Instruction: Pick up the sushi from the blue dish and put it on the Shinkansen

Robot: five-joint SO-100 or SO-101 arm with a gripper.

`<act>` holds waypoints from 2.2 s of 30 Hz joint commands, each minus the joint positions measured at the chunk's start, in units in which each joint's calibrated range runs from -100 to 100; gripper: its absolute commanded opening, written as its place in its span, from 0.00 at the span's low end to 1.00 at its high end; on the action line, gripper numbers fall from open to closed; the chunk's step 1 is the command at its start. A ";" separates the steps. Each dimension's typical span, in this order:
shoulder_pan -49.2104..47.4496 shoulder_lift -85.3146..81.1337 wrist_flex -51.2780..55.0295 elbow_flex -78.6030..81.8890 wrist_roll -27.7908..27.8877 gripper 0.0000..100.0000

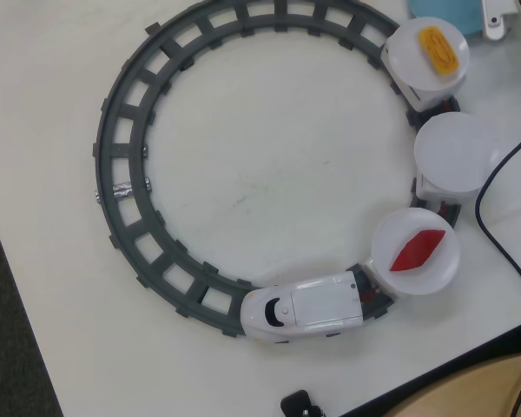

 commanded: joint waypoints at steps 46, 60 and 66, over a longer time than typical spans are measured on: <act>-52.60 -46.95 16.43 11.51 7.34 0.02; -68.09 -46.78 22.42 12.67 7.39 0.02; -70.20 -44.52 16.26 22.46 7.39 0.02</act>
